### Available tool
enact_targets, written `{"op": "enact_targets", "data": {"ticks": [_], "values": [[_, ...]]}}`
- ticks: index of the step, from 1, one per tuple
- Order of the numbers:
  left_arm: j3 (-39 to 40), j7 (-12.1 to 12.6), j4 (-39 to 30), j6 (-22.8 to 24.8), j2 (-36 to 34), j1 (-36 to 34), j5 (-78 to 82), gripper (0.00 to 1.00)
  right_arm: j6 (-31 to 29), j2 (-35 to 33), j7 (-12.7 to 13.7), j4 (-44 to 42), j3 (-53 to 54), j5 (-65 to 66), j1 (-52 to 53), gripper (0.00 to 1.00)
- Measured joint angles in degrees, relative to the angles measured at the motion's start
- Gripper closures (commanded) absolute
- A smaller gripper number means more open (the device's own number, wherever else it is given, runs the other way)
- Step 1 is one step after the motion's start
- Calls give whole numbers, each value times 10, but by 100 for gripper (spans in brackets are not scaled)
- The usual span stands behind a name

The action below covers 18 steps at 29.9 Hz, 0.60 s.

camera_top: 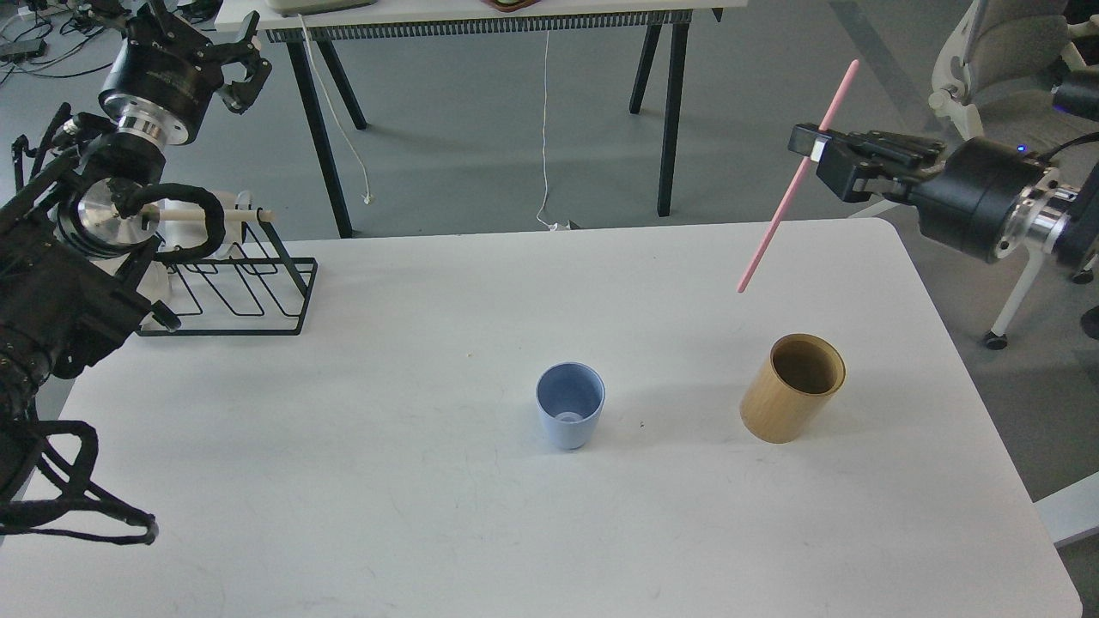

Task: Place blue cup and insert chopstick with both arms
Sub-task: 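Move the straw over the blue cup and lower it inside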

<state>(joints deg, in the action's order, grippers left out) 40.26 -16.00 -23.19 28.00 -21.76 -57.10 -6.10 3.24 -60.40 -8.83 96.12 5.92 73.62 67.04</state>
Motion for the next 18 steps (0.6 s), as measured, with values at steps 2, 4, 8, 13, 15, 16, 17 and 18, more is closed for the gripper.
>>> {"op": "enact_targets", "data": {"ticks": [2, 4, 8, 13, 15, 16, 17, 18], "values": [[0, 0, 0, 0, -3, 0, 0, 1, 0, 42, 0, -4, -2, 1, -8, 97], [0, 1, 0, 0, -4, 0, 0, 1, -1, 83, 0, -14, -3, 4, -14, 97], [-1, 1, 0, 0, -4, -1, 0, 1, -1, 147, 0, -45, -16, 8, -28, 97], [0, -3, 0, 0, -4, 2, 0, 1, -1, 203, 0, -92, -34, 10, -31, 97], [0, -3, 0, 0, -4, 3, 0, 1, -1, 223, -1, -115, -41, 14, -32, 97], [1, -3, 0, 0, -4, 4, 0, 1, -1, 232, -2, -123, -44, 17, -32, 97], [1, -3, 0, 0, -4, 4, 0, 1, -1, 244, -3, -133, -47, 19, -32, 97], [1, -3, 0, 0, -4, 4, 0, 1, -1, 257, -4, -140, -50, 21, -32, 97]]}}
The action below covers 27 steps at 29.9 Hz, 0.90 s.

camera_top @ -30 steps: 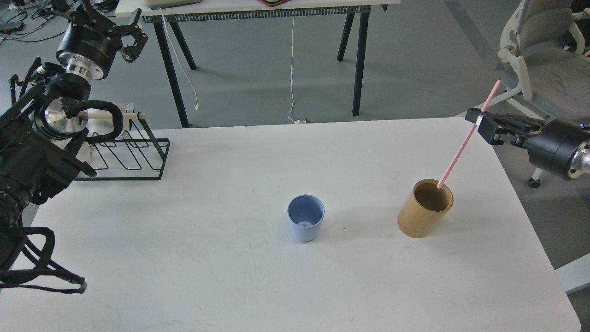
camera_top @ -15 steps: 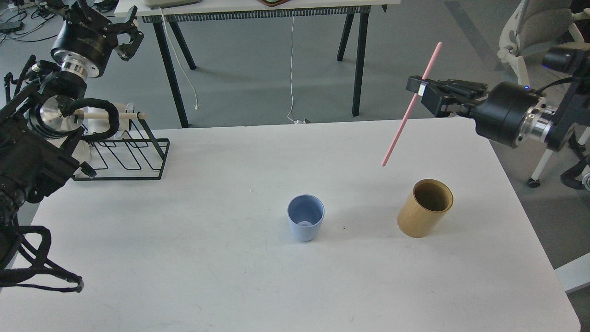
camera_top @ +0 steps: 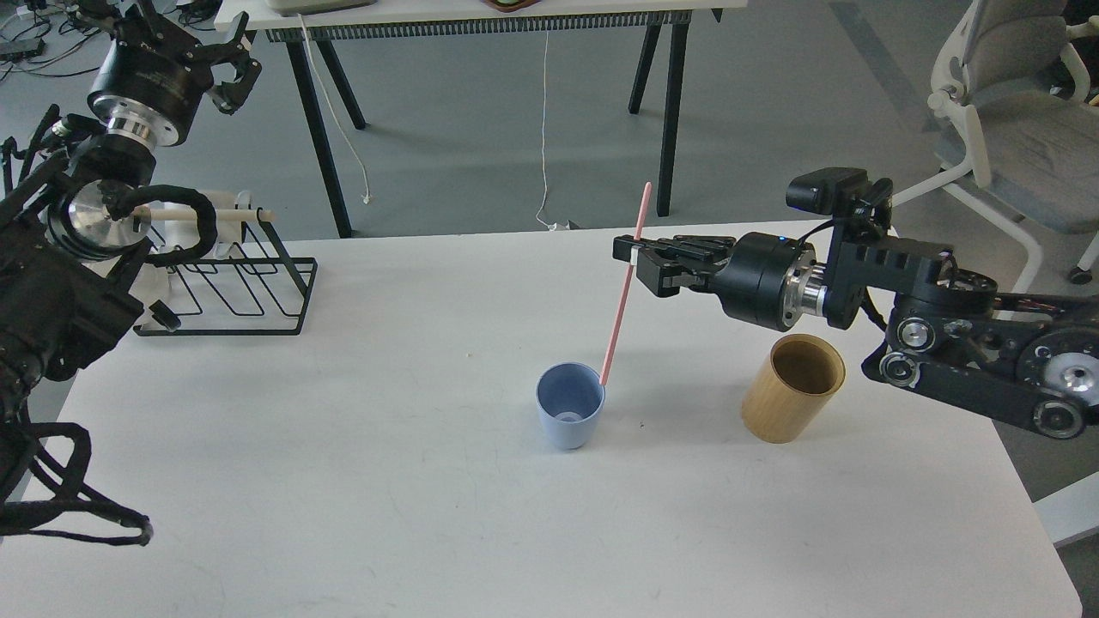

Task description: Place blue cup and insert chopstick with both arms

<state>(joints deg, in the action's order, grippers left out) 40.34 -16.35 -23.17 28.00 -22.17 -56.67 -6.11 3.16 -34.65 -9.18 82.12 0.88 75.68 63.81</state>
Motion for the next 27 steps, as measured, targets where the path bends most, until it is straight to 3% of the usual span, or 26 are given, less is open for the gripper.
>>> {"op": "enact_targets", "data": {"ticks": [11, 25, 27], "values": [[0, 1, 1, 0, -6, -1, 0, 1, 0, 82, -1, -67, -10, 2, -5, 94], [0, 0, 1, 0, -6, -1, 0, 1, 0, 76, 0, -62, -25, -1, -12, 58], [1, 0, 1, 0, -7, -1, 0, 1, 1, 60, -2, -52, -19, -3, -9, 47]]}}
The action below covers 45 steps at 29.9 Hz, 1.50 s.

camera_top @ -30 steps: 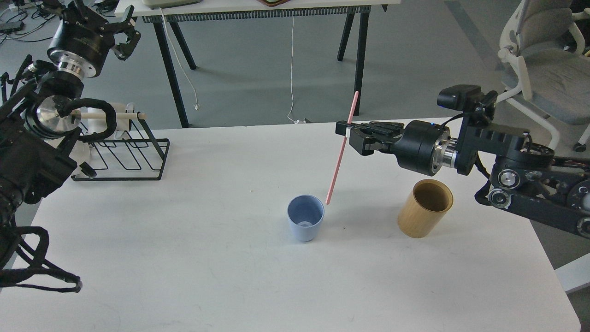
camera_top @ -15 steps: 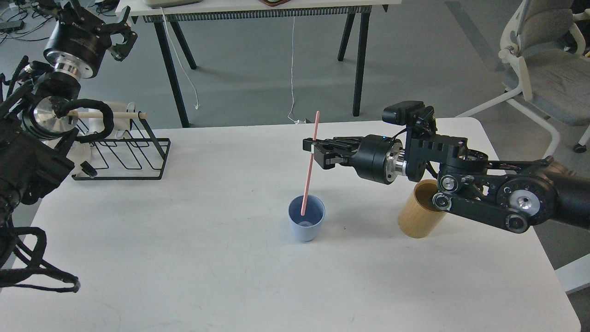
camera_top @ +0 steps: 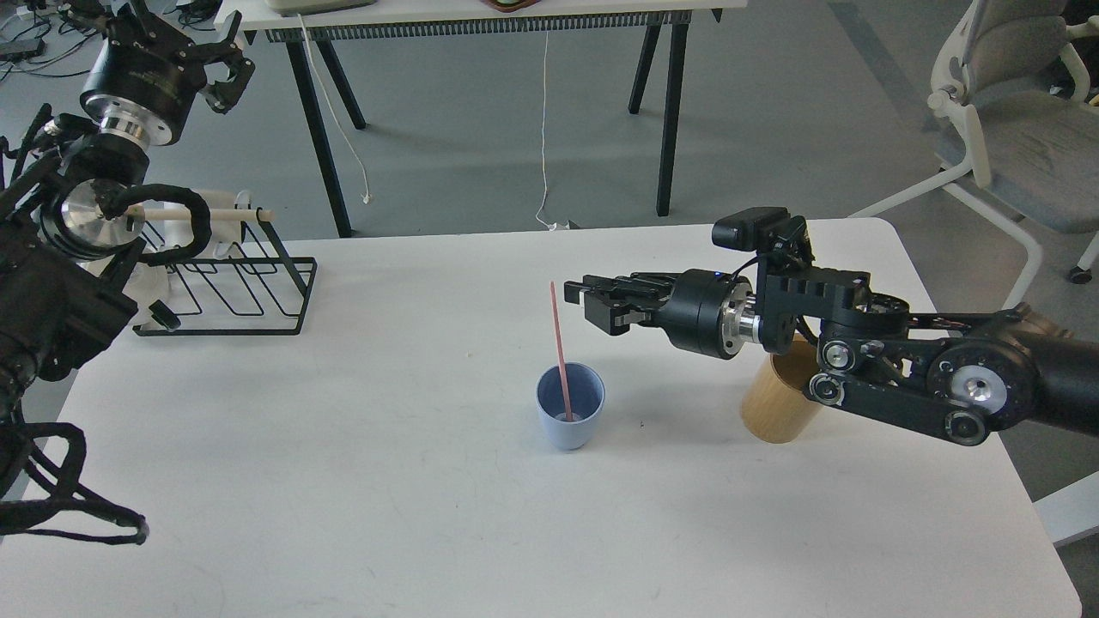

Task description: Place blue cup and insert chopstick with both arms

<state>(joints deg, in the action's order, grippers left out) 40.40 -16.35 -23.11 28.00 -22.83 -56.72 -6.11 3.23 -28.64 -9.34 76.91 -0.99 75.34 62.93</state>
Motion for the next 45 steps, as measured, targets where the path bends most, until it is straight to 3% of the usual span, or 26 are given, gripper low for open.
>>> {"op": "enact_targets", "data": {"ticks": [3, 4, 5, 11, 20, 25, 32, 39, 45], "values": [[0, 0, 0, 0, 0, 0, 0, 1, 0, -26, -4, 11, 34, -2, 2, 20], [0, 0, 0, 0, 0, 0, 0, 1, 0, -33, -4, 12, 56, -3, 2, 4], [0, 0, 0, 0, 0, 0, 0, 1, 0, -36, -5, 11, 80, -3, 0, 2], [1, 0, 0, 0, 6, -3, -1, 1, 0, -39, -13, -18, 219, -50, -8, 1], [7, -2, 0, 0, 8, -8, -5, 1, 7, -12, -23, -117, 360, -300, -17, 1], [7, -2, 0, 0, 17, -9, -6, 1, 2, -1, -65, -173, 394, -426, -22, 1], [7, 0, 1, 0, 27, -16, -5, 1, -3, 0, -71, -233, 398, -648, -35, 1], [17, 0, 2, 0, 39, -18, -20, 1, -93, 39, -71, -343, 424, -790, -51, 1], [20, 0, 2, 0, 51, -15, -39, 1, -141, 79, -70, -393, 480, -819, -72, 1]]}}
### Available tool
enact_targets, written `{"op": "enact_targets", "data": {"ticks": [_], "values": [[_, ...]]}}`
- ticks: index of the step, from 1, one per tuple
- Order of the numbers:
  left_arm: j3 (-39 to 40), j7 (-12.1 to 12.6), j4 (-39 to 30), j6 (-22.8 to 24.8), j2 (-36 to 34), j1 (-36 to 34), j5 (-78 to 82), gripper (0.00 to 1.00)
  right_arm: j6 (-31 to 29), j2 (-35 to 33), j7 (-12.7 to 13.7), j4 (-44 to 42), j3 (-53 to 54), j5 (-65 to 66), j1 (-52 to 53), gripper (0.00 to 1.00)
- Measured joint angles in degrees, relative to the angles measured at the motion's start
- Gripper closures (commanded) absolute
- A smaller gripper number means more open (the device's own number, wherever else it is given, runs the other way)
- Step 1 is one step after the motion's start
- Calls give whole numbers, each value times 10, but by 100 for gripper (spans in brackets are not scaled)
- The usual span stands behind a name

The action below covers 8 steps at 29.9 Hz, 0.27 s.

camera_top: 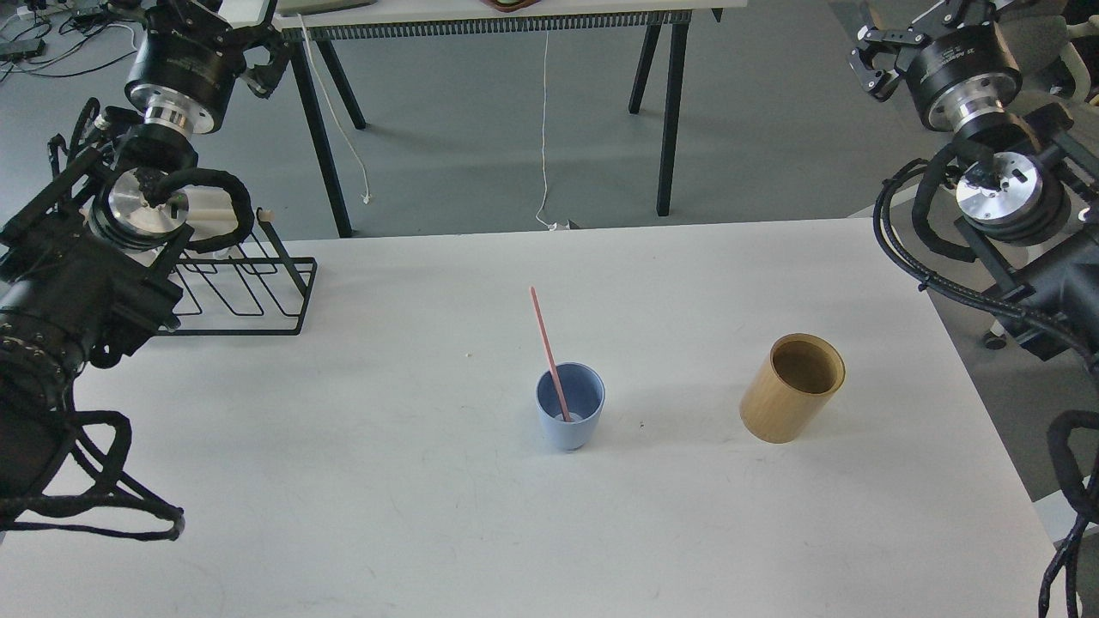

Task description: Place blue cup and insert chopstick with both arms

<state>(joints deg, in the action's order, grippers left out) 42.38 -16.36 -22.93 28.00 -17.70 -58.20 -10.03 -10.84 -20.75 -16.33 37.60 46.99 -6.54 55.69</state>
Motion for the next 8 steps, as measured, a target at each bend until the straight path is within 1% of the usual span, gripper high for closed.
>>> {"op": "enact_targets", "data": {"ticks": [4, 8], "values": [[1, 0, 0, 0, 3, 1, -3, 1, -21, 8, 0, -3, 7, 0, -4, 1], [1, -1, 0, 0, 3, 1, -16, 1, -24, 13, -3, -3, 7, -1, -5, 1]]}}
